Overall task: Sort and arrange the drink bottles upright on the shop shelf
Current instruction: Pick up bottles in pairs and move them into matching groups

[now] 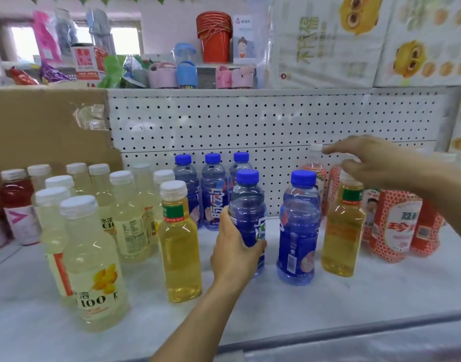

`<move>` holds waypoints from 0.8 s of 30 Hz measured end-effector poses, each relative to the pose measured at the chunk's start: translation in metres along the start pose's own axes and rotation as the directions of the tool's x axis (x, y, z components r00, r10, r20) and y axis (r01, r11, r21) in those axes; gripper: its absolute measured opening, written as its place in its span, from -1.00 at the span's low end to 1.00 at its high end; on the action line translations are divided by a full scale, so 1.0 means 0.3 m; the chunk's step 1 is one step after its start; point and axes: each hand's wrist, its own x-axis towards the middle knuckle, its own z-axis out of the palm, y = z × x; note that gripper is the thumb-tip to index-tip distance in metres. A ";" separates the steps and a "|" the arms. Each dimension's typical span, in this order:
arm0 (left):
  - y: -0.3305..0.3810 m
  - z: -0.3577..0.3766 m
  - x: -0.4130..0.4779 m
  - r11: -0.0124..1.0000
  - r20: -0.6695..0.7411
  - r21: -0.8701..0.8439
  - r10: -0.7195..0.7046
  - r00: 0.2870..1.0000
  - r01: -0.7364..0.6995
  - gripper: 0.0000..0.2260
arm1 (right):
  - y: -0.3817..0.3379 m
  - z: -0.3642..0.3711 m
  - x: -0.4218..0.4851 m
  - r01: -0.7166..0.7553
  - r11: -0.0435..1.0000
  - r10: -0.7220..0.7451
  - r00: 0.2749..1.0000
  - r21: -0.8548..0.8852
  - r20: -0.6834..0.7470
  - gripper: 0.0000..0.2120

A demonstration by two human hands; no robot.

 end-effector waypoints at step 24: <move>-0.018 -0.087 -0.054 0.999 0.019 -0.019 0.031 0.999 -0.030 -0.24 | -0.341 0.587 0.154 -0.065 0.512 0.197 0.980 0.856 -0.043 -0.35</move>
